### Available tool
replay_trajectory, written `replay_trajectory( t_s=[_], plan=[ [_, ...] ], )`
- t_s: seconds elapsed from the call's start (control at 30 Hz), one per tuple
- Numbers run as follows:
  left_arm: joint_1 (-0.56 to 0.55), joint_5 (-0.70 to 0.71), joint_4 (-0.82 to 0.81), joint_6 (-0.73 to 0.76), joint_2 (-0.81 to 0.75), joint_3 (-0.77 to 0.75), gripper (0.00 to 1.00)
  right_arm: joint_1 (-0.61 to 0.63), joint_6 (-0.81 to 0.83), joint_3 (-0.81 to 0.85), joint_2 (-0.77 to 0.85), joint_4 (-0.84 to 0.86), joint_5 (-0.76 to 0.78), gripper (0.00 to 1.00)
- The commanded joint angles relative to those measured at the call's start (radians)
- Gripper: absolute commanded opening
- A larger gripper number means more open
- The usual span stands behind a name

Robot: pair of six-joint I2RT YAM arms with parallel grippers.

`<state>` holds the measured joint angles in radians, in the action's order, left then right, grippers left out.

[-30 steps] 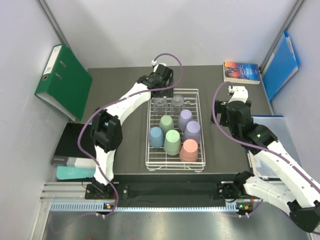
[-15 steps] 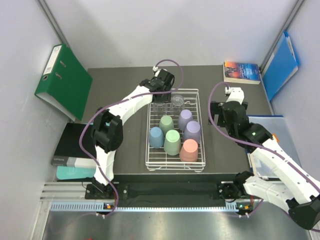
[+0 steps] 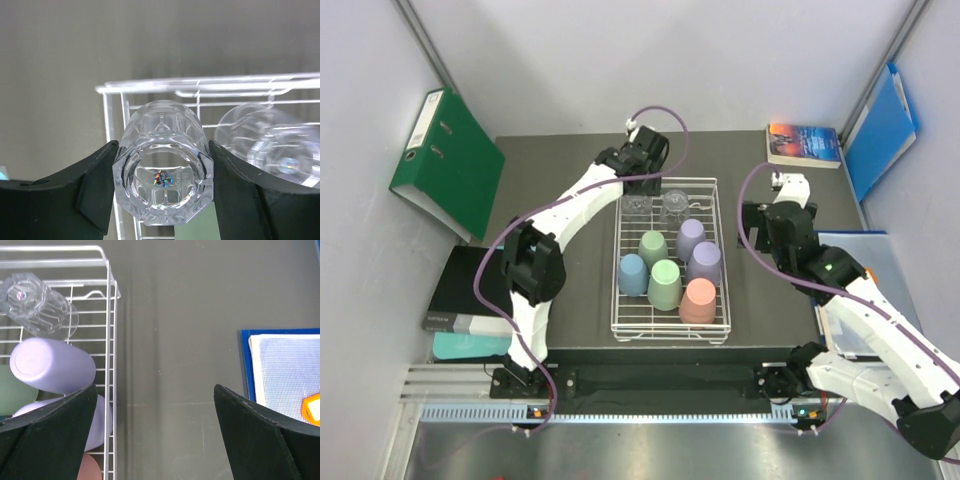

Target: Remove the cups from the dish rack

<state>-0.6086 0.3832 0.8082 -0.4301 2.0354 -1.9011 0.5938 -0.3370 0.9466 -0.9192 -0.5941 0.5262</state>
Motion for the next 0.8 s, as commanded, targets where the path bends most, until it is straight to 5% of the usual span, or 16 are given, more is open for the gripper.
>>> replay_trajectory(
  t_s=[0.0, 0.13, 0.2, 0.37, 0.53, 0.57, 0.6, 0.67, 0.7, 0.77],
  plan=[
    [0.003, 0.033, 0.02, 0.039, -0.144, -0.193, 0.0, 0.009, -0.016, 0.09, 0.016, 0.036, 0.063, 1.0],
    [0.013, -0.047, -0.025, -0.033, -0.243, -0.167, 0.0, 0.006, -0.042, 0.135, 0.028, 0.082, 0.008, 0.99],
    [0.032, -0.185, -0.102, -0.105, -0.303, -0.038, 0.0, 0.006, -0.062, 0.152, 0.02, 0.096, -0.092, 1.0],
    [0.056, -0.537, -0.522, -0.278, -0.517, 0.336, 0.0, -0.005, -0.112, 0.165, 0.011, 0.191, -0.236, 1.0],
    [0.121, -0.872, -0.93, -0.485, -0.581, 0.542, 0.0, -0.067, -0.19, 0.152, 0.013, 0.304, -0.45, 0.96],
    [0.128, -0.901, -1.071, -0.581, -0.584, 0.609, 0.0, -0.084, -0.212, 0.147, 0.013, 0.354, -0.497, 0.91],
    [0.141, -0.961, -1.165, -0.631, -0.586, 0.643, 0.0, -0.127, -0.264, 0.126, 0.016, 0.391, -0.55, 0.71],
    [0.144, -1.013, -1.32, -0.761, -0.575, 0.724, 0.0, -0.172, -0.356, 0.097, 0.025, 0.515, -0.705, 0.56],
    [0.145, -1.052, -1.447, -0.798, -0.557, 0.743, 0.0, -0.204, -0.381, 0.071, 0.028, 0.548, -0.748, 0.5],
    [0.147, -1.055, -1.506, -0.861, -0.547, 0.783, 0.0, -0.209, -0.399, 0.073, 0.029, 0.565, -0.781, 0.54]
  ],
)
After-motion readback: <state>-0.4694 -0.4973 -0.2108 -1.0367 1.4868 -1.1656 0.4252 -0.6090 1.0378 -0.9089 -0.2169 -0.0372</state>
